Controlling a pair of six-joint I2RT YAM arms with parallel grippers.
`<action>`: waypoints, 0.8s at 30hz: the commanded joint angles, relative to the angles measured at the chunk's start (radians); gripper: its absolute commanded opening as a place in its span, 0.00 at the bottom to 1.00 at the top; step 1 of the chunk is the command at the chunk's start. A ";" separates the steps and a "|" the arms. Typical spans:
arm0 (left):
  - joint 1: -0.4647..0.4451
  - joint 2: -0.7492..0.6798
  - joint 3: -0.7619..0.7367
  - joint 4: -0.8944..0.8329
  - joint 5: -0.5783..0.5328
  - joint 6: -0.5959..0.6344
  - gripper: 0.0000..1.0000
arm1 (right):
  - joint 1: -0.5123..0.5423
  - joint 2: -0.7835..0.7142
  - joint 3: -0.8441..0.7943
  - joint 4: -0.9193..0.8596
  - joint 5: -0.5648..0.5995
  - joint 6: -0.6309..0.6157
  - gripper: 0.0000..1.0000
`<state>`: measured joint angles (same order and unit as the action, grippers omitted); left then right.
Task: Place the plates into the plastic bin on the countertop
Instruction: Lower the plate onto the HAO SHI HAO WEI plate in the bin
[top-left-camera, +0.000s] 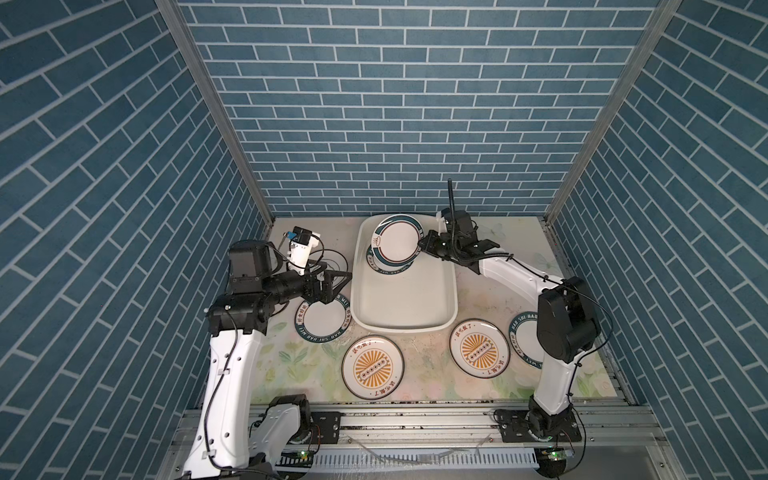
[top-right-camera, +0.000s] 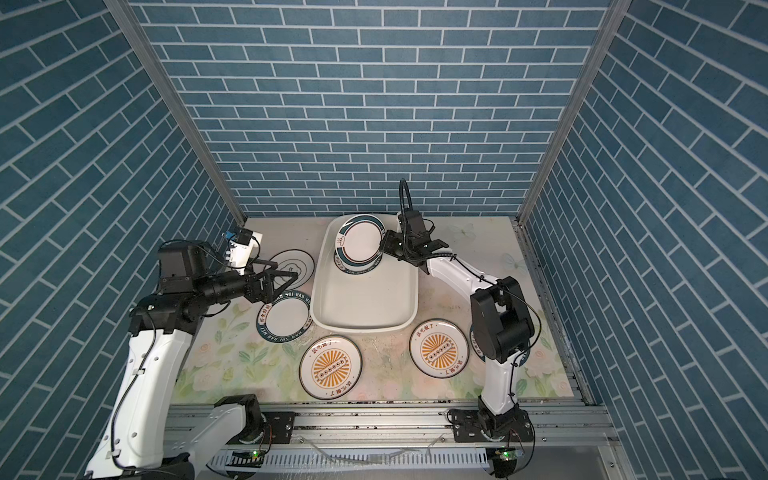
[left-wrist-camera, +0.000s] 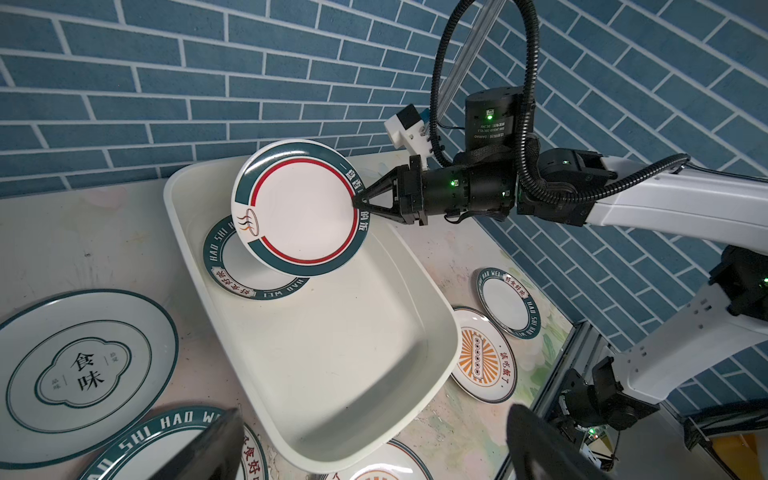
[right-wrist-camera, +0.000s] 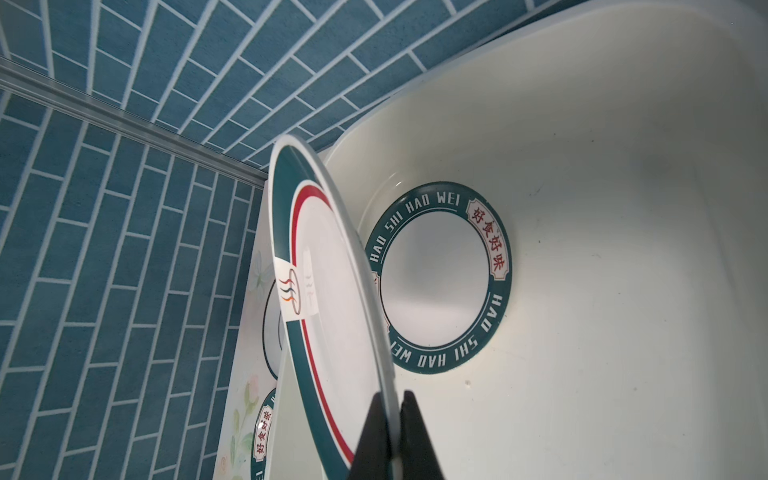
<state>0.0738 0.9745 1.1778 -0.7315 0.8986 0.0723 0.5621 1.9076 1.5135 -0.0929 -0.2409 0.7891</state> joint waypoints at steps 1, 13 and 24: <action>0.007 -0.008 0.000 0.014 0.025 -0.012 1.00 | 0.004 0.030 0.075 0.013 0.008 0.012 0.01; 0.006 -0.009 -0.020 0.030 0.043 -0.023 1.00 | 0.004 0.086 0.078 0.046 0.028 0.033 0.01; 0.006 -0.010 -0.033 0.042 0.060 -0.032 1.00 | 0.003 0.129 0.078 0.066 0.063 0.053 0.02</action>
<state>0.0742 0.9745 1.1603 -0.7090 0.9401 0.0479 0.5621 2.0254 1.5776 -0.0818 -0.1982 0.8085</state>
